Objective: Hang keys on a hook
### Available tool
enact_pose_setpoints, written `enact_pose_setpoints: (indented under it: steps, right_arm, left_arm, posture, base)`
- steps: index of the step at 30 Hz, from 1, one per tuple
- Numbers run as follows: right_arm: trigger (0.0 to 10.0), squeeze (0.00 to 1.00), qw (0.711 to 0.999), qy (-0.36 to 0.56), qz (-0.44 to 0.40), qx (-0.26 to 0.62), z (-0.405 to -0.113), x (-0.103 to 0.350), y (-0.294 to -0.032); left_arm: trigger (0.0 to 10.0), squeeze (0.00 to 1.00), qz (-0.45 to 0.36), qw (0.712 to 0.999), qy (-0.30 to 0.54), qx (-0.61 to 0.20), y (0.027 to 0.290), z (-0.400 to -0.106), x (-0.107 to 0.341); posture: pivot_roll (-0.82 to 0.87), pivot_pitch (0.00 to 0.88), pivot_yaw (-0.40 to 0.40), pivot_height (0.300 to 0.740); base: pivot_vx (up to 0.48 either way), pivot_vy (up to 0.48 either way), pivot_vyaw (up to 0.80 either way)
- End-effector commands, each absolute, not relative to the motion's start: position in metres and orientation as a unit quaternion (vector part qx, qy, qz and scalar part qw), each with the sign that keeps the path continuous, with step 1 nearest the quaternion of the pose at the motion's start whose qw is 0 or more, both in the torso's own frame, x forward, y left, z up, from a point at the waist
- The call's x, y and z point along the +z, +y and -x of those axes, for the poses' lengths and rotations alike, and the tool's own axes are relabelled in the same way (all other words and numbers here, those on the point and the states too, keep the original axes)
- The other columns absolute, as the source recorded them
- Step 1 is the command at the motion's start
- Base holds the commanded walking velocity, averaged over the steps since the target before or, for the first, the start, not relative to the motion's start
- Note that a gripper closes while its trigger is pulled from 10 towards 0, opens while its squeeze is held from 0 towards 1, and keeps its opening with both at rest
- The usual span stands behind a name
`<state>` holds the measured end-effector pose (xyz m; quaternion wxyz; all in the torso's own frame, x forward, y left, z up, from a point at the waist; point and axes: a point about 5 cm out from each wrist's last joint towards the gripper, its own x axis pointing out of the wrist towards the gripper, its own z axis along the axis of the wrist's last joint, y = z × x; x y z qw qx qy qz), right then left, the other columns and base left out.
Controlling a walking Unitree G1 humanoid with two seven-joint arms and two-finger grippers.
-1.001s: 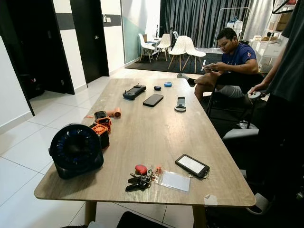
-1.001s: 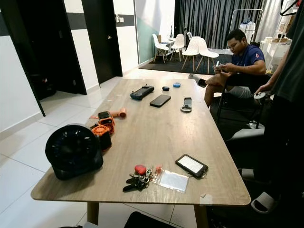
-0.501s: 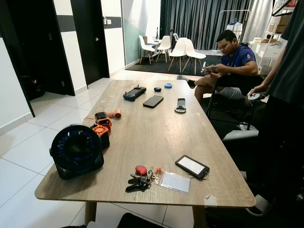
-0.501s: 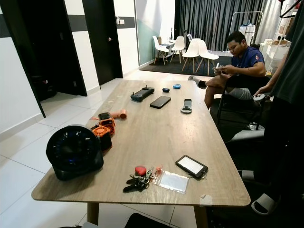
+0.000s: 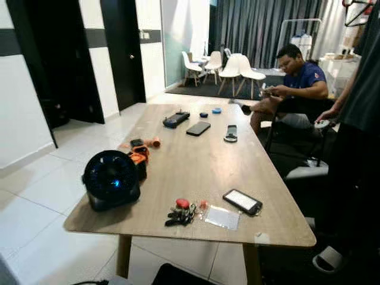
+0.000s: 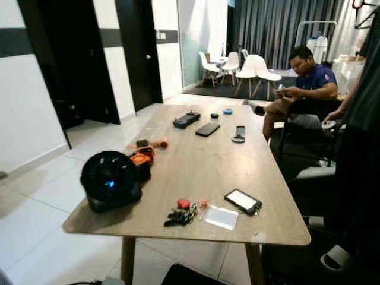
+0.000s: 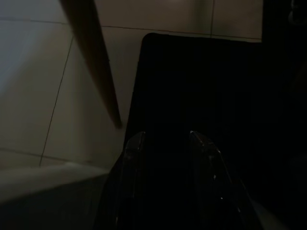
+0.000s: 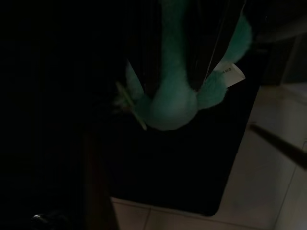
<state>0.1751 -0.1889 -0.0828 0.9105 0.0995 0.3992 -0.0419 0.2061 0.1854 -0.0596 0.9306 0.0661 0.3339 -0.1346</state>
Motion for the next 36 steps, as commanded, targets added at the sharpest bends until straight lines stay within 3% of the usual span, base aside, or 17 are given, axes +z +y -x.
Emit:
enact_pose_setpoints:
  steps: [1,12,36]
  right_arm:
    - [10.0,0.00,0.911,0.397,-0.101,-0.044,-0.1769,-0.0821,-0.1885]
    - [10.0,0.00,0.911,0.397,-0.101,-0.044,-0.1781,-0.0818,-0.1876]
    - [10.0,0.00,0.913,0.395,-0.093,-0.039,-0.1792,-0.0814,-0.1860]
  left_arm:
    - [10.0,0.00,-0.065,0.930,0.336,-0.136,0.1841,-0.2055,-0.0605]
    - [10.0,0.00,-0.068,0.930,0.334,-0.137,0.1843,-0.2065,-0.0598]
    - [10.0,0.00,-0.069,0.936,0.311,-0.148,0.1805,-0.2104,-0.0558]
  posture:
    - [0.05,0.013,0.026,0.740]
    - [0.06,0.011,0.026,0.740]
    - [0.06,0.011,0.027,0.740]
  base:
    - [-0.334,0.000,0.00]
    - [-0.330,0.000,0.00]
    - [0.000,0.000,0.00]
